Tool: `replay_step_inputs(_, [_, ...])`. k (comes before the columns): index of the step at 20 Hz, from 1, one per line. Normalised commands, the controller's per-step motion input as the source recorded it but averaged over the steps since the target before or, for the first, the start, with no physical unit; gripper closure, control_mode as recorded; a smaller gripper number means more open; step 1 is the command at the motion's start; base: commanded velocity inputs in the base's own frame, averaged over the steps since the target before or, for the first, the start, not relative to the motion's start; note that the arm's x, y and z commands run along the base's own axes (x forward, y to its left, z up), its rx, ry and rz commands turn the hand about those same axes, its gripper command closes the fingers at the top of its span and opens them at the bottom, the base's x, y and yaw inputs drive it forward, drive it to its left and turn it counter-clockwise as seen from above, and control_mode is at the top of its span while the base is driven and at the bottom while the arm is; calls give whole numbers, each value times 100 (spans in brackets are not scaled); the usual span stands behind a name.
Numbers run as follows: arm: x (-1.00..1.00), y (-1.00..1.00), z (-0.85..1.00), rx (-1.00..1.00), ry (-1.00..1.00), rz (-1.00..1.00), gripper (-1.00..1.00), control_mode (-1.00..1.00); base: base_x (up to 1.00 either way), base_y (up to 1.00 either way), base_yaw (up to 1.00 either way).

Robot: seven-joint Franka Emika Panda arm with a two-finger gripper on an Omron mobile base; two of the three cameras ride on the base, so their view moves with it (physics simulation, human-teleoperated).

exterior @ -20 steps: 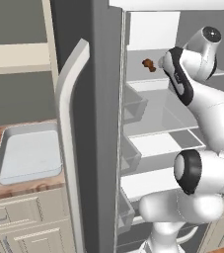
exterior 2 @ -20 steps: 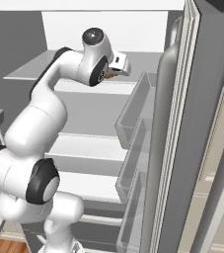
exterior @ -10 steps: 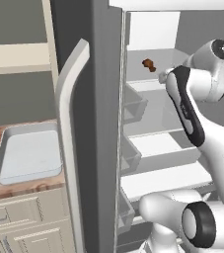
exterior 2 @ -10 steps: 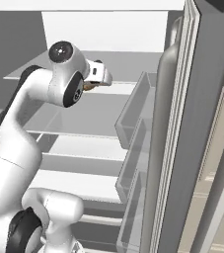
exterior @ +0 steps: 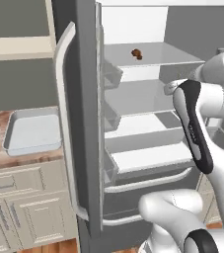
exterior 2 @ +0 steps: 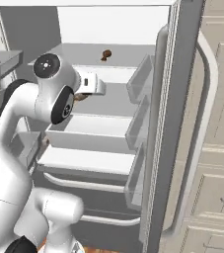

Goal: Place one onion and one chicken drumstick in each tupperware on the nearby counter, to pack two identical lunches.

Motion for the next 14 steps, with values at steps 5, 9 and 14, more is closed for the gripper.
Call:
replay_step_inputs(5, [0,0,0,0,0,0,100,100,-100,0,5])
replay_step_inputs(9, [0,0,0,0,0,0,100,100,-99,36,3])
replay_step_inputs(14, [0,0,0,0,0,0,100,100,-58,90,2])
